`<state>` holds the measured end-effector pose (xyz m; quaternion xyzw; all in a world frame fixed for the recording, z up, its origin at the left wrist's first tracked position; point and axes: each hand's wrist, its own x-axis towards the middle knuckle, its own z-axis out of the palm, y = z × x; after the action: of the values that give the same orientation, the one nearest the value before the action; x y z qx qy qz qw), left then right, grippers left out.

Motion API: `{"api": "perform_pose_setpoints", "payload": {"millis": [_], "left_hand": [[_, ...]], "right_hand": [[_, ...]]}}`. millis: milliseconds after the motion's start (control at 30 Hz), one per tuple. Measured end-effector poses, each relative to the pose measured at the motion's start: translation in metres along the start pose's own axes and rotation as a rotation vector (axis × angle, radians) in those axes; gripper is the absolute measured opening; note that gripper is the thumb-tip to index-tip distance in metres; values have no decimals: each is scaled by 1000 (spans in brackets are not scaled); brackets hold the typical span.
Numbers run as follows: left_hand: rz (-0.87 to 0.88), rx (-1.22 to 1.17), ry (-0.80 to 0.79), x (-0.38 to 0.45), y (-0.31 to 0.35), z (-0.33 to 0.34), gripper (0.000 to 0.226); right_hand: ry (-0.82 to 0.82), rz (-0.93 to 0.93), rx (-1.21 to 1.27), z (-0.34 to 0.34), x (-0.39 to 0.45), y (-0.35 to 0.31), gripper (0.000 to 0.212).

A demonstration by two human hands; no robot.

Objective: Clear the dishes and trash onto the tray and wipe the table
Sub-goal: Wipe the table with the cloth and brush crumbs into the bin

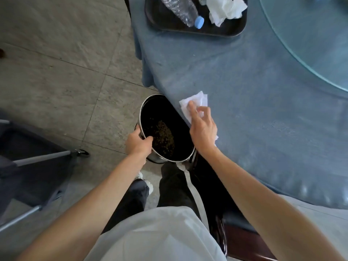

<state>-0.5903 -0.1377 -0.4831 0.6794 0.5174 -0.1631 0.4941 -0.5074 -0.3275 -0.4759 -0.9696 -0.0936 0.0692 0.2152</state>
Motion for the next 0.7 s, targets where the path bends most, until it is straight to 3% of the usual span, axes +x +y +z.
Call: {"api": "perform_pose_setpoints", "payload": {"millis": [67, 133, 233, 300, 367, 467, 533, 700], "left_hand": [[-25, -46, 4, -9, 10, -2, 49], [-46, -114, -3, -7, 16, -5, 50], [-105, -191, 17, 7, 23, -14, 52], [-125, -235, 43, 15, 30, -17, 51], [-110, -248, 67, 23, 34, -20, 47], [-69, -259, 93, 33, 37, -23, 50], [-37, -254, 91, 40, 36, -26, 50], [9, -199, 90, 53, 39, -31, 57]], "right_hand": [[-75, -149, 107, 14, -17, -30, 62], [-85, -182, 206, 10, -14, -42, 61], [174, -32, 303, -24, 44, -32, 54], [271, 141, 236, -53, 102, -8, 53], [227, 285, 100, -71, 160, 18, 52], [13, 380, -12, -66, 211, 29, 47], [-39, 322, -80, -50, 217, 12, 57], [-183, -104, -159, -3, 175, -48, 65]]}}
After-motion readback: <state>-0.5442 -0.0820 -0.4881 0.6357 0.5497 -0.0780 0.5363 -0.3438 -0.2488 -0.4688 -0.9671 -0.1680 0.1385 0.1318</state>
